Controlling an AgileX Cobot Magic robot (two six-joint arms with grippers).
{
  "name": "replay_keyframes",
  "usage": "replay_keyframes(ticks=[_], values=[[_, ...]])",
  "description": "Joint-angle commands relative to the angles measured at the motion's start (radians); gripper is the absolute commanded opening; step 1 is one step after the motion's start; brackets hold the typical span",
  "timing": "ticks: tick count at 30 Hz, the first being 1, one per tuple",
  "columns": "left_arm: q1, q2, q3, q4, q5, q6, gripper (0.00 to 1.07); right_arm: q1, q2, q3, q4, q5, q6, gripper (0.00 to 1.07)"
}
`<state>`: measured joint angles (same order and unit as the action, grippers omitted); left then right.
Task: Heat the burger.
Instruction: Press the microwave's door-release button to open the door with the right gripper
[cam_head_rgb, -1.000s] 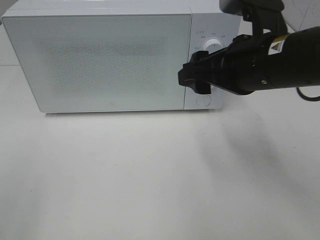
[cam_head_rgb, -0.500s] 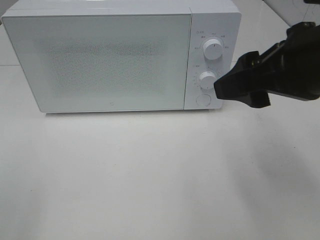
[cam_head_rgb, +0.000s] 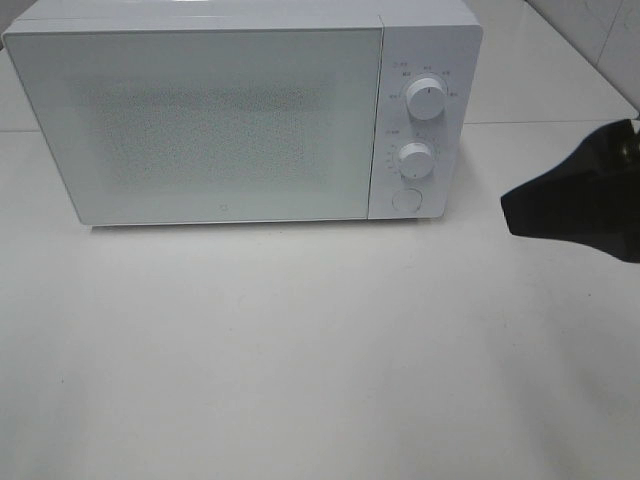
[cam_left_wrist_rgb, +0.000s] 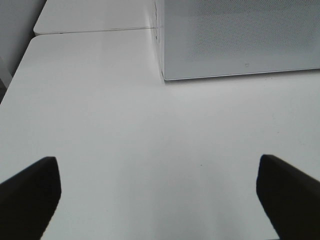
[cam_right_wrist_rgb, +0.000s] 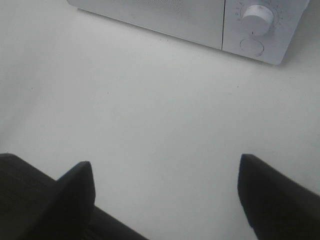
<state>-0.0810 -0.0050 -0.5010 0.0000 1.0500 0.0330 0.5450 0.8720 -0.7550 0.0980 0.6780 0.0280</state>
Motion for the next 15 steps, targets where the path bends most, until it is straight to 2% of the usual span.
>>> replay_keyframes(ticks=[1, 11, 14, 15], values=[[0.001, -0.024, 0.003, -0.009, -0.01, -0.001, 1.0, -0.008, -0.067, 0.0, -0.022, 0.067, -0.01, 0.76], [0.001, -0.024, 0.003, -0.009, -0.01, -0.001, 1.0, -0.008, -0.3, 0.0, -0.148, 0.138, 0.06, 0.76], [0.001, -0.024, 0.003, -0.009, -0.01, -0.001, 1.0, -0.043, -0.349, 0.001, -0.173, 0.184, 0.089, 0.76], [0.001, -0.024, 0.003, -0.009, -0.01, -0.001, 1.0, -0.091, -0.379, 0.001, -0.182, 0.216, 0.089, 0.76]])
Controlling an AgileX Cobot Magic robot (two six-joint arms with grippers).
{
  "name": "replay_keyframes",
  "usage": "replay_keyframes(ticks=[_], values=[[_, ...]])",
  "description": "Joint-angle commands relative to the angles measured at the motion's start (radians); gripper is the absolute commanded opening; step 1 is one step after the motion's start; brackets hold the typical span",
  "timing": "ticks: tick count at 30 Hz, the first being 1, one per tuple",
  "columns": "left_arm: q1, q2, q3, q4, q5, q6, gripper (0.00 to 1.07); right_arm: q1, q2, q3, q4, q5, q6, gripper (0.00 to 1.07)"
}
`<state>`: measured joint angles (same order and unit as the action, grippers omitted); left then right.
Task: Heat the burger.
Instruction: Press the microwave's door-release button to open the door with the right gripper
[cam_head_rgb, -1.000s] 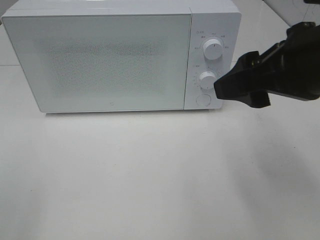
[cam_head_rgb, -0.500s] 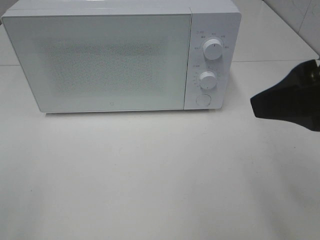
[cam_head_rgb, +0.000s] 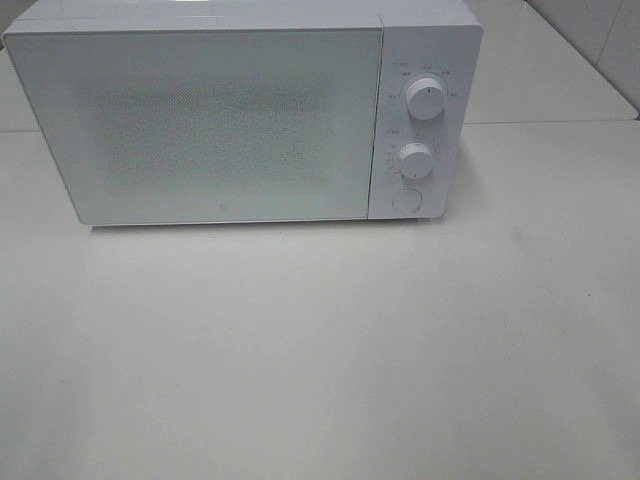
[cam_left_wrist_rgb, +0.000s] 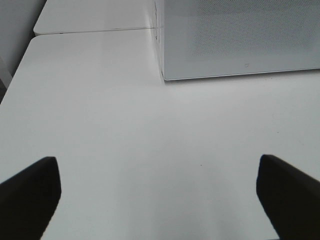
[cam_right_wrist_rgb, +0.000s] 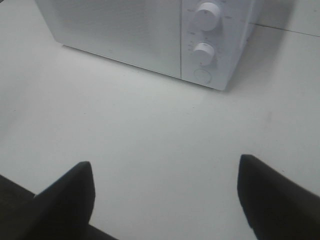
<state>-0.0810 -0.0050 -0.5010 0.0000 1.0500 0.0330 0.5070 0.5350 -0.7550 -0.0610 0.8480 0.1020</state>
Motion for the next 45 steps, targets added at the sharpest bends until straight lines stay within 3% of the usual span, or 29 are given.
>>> replay_keyframes(ticks=[1, 3, 20, 31, 45], values=[[0.001, -0.024, 0.003, -0.009, -0.01, -0.001, 1.0, -0.053, -0.042, 0.001, -0.023, 0.046, 0.015, 0.76], [0.001, -0.024, 0.003, -0.009, -0.01, -0.001, 1.0, -0.123, -0.107, 0.009, -0.025, 0.064, 0.011, 0.76], [0.001, -0.024, 0.003, -0.009, -0.01, -0.001, 1.0, -0.437, -0.49, 0.187, -0.024, 0.11, 0.008, 0.76], [0.001, -0.024, 0.003, -0.009, -0.01, -0.001, 1.0, -0.47, -0.566, 0.252, -0.017, 0.159, 0.008, 0.76], [0.001, -0.024, 0.003, -0.009, -0.01, -0.001, 1.0, -0.47, -0.566, 0.251, -0.017, 0.159, 0.009, 0.76]])
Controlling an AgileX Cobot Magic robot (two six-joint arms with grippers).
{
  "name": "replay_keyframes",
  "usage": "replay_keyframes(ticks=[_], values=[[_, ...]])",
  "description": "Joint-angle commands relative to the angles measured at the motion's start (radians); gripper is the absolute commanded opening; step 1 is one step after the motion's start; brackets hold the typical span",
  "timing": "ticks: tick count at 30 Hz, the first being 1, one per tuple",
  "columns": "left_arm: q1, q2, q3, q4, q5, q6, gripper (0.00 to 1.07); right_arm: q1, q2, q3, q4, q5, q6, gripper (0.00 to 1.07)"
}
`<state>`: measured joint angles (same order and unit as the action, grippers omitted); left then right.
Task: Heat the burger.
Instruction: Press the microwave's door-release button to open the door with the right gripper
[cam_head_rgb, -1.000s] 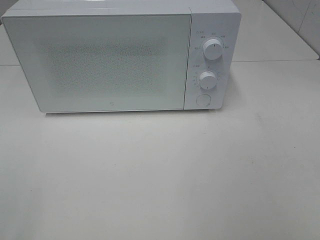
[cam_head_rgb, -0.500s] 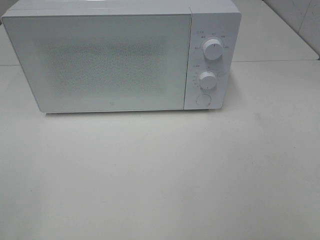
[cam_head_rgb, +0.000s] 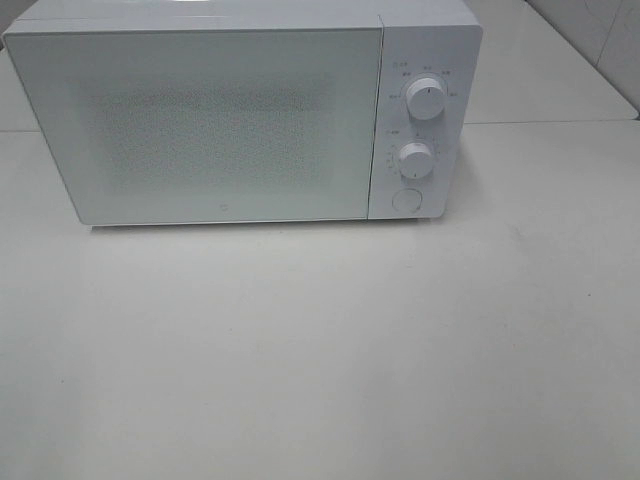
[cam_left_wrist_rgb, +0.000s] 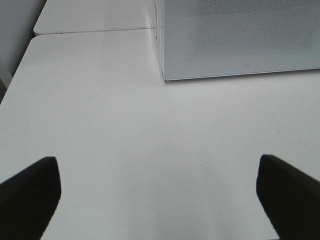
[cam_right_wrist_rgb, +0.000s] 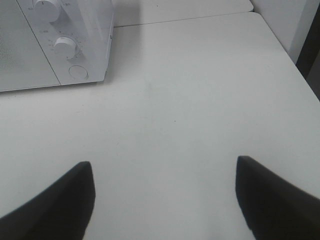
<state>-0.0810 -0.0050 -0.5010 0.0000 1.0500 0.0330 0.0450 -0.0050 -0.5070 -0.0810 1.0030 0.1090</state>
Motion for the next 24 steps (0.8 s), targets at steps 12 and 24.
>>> replay_keyframes(ticks=[12, 24], values=[[0.001, -0.024, 0.003, -0.009, -0.01, -0.001, 1.0, -0.005, -0.026, 0.001, 0.001, 0.002, 0.002, 0.76], [0.001, -0.024, 0.003, -0.009, -0.01, -0.001, 1.0, -0.005, 0.047, -0.039, 0.0, -0.101, 0.001, 0.76]])
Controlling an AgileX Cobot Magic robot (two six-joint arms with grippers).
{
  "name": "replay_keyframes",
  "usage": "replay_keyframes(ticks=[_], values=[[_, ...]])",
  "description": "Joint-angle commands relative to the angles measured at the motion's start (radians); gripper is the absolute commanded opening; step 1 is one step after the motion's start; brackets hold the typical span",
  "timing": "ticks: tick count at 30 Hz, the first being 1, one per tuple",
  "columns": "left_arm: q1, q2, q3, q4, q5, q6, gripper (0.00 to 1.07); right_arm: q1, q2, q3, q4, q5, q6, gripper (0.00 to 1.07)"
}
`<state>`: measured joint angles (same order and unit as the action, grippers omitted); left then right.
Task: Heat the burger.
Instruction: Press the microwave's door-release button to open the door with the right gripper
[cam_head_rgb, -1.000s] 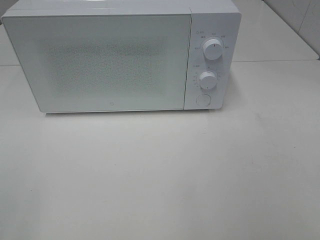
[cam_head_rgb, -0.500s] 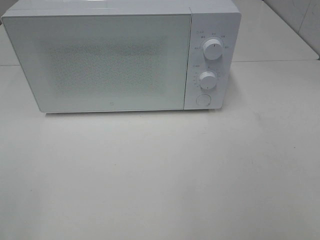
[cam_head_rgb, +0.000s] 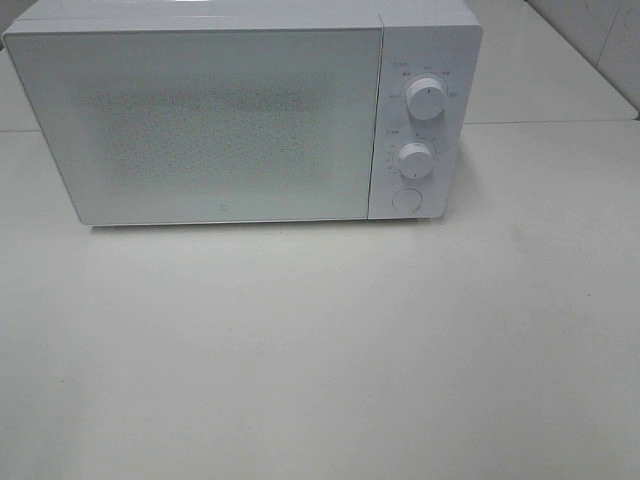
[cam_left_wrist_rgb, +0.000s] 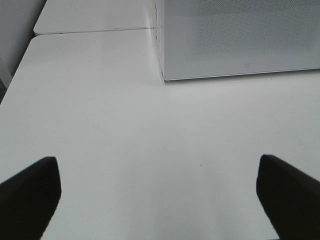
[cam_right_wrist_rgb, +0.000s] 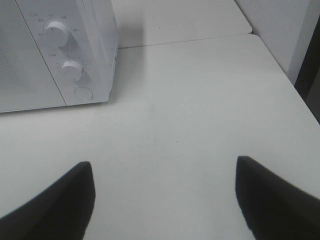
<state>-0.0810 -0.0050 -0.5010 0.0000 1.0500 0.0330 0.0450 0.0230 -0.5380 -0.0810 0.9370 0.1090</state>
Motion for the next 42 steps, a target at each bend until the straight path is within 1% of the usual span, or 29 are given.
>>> replay_keyframes(ticks=[1, 3, 5, 7, 8, 10, 11, 12, 17, 18, 19, 20, 22, 23, 25, 26, 27, 29, 30, 31, 32, 34, 35, 37, 39, 42], values=[[0.001, -0.024, 0.003, -0.009, -0.01, -0.001, 1.0, -0.005, 0.053, -0.008, 0.0, -0.074, 0.001, 0.76], [0.001, -0.024, 0.003, -0.009, -0.01, -0.001, 1.0, -0.005, 0.067, -0.008, 0.0, -0.092, 0.001, 0.76], [0.001, -0.024, 0.003, -0.009, -0.01, -0.001, 1.0, -0.005, 0.137, -0.008, 0.0, -0.182, 0.001, 0.76], [0.001, -0.024, 0.003, -0.009, -0.01, -0.001, 1.0, -0.005, 0.157, -0.008, -0.001, -0.2, 0.001, 0.76], [0.001, -0.024, 0.003, -0.009, -0.01, -0.001, 1.0, -0.005, 0.192, -0.008, -0.001, -0.245, 0.001, 0.76], [0.001, -0.024, 0.003, -0.009, -0.01, -0.001, 1.0, -0.005, 0.212, -0.008, -0.003, -0.27, 0.001, 0.76], [0.001, -0.024, 0.003, -0.009, -0.01, -0.001, 1.0, -0.005, 0.246, -0.008, -0.01, -0.323, 0.001, 0.76], [0.001, -0.024, 0.003, -0.009, -0.01, -0.001, 1.0, -0.005, 0.246, -0.008, -0.01, -0.323, 0.001, 0.76], [0.001, -0.024, 0.003, -0.009, -0.01, -0.001, 1.0, -0.005, 0.369, -0.008, -0.061, -0.484, 0.003, 0.76], [0.001, -0.024, 0.003, -0.009, -0.01, -0.001, 1.0, -0.005, 0.369, -0.008, -0.061, -0.484, 0.003, 0.76], [0.001, -0.024, 0.003, -0.009, -0.01, -0.001, 1.0, -0.005, 0.413, -0.008, -0.061, -0.545, 0.003, 0.76], [0.001, -0.024, 0.003, -0.009, -0.01, -0.001, 1.0, -0.005, 0.413, -0.008, -0.061, -0.545, 0.003, 0.76], [0.001, -0.024, 0.003, -0.009, -0.01, -0.001, 1.0, -0.005, 0.483, -0.008, -0.06, -0.625, 0.003, 0.76], [0.001, -0.024, 0.003, -0.009, -0.01, -0.001, 1.0, -0.005, 0.483, -0.008, -0.06, -0.625, 0.003, 0.76], [0.001, -0.024, 0.003, -0.009, -0.01, -0.001, 1.0, -0.005, 0.557, -0.008, -0.06, -0.697, 0.003, 0.76], [0.001, -0.024, 0.003, -0.009, -0.01, -0.001, 1.0, -0.005, 0.557, -0.008, -0.06, -0.697, 0.003, 0.76], [0.001, -0.024, 0.003, -0.009, -0.01, -0.001, 1.0, -0.005, 0.601, -0.008, -0.06, -0.742, 0.003, 0.76], [0.001, -0.024, 0.003, -0.009, -0.01, -0.001, 1.0, -0.005, 0.625, -0.008, -0.059, -0.768, 0.003, 0.76], [0.001, -0.024, 0.003, -0.009, -0.01, -0.001, 1.0, -0.005, 0.668, -0.008, -0.058, -0.82, 0.003, 0.76], [0.001, -0.024, 0.003, -0.009, -0.01, -0.001, 1.0, -0.005, 0.668, -0.008, -0.058, -0.82, 0.003, 0.76], [0.001, -0.024, 0.003, -0.009, -0.01, -0.001, 1.0, -0.005, 0.714, -0.008, -0.058, -0.864, 0.003, 0.76], [0.001, -0.024, 0.003, -0.009, -0.01, -0.001, 1.0, -0.005, 0.732, -0.008, -0.058, -0.886, 0.003, 0.76], [0.001, -0.024, 0.003, -0.009, -0.01, -0.001, 1.0, -0.005, 0.776, -0.008, -0.058, -0.937, 0.003, 0.76], [0.001, -0.024, 0.003, -0.009, -0.01, -0.001, 1.0, -0.005, 0.792, -0.008, -0.058, -0.959, 0.003, 0.76], [0.001, -0.024, 0.003, -0.009, -0.01, -0.001, 1.0, -0.005, 0.854, -0.008, -0.058, -1.024, 0.003, 0.76], [0.001, -0.024, 0.003, -0.009, -0.01, -0.001, 1.0, -0.005, 0.887, -0.008, -0.058, -1.066, 0.003, 0.76]])
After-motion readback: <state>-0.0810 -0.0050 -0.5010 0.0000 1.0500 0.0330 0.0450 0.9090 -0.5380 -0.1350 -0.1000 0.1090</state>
